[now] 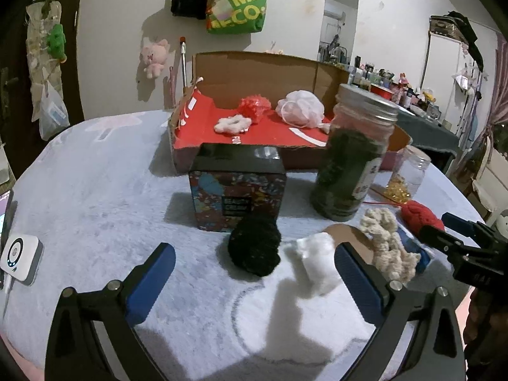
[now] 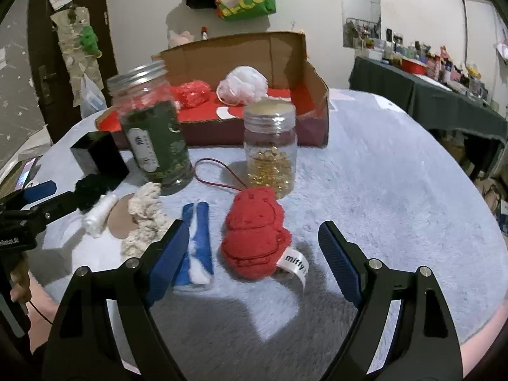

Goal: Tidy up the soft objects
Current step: 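Grasp the black pom-pom with the left gripper while the right grasps the red knitted toy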

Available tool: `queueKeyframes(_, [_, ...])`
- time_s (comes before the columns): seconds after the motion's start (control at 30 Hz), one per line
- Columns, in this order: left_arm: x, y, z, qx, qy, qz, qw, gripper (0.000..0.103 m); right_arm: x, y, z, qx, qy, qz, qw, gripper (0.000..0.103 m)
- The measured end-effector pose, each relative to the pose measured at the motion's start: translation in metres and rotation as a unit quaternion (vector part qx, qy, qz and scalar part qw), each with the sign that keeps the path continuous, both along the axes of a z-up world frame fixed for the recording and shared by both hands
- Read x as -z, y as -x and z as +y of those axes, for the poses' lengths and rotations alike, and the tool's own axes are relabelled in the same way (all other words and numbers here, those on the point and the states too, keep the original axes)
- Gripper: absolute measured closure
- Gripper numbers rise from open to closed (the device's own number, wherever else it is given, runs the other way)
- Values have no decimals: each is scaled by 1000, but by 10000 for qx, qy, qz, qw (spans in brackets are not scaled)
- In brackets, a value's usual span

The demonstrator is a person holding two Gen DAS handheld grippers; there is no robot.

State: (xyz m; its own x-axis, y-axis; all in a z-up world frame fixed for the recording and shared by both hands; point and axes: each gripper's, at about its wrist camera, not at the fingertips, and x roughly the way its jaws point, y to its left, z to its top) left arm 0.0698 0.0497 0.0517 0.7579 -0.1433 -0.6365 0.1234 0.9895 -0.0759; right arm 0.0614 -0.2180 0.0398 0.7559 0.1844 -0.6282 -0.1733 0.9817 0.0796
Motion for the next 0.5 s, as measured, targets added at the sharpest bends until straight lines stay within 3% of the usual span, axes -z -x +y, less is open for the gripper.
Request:
queueKeyframes(0.23, [10,-19,3,30,-31,256,9997,17,5,-12,-10,43,-167,144,9997,21])
queueKeyframes(0.33, [15,-27,3,110,-20,399,9991,36,7,-17,-10,-77,-249,218,9994,38])
queueKeyframes(0.4, [19,-31,3,177,-16,518,9985,59,9,-20,-9,-191,-305,314,9989,58])
queueKeyframes(0.43, [20,-32,3,230,19,562,9982,64,10,-21,-9,-272,-378,357,9983,64])
queueKeyframes(0.5, [19,-31,3,243,20,544,9982,69,10,-21,-10,-375,-503,382,9973,66])
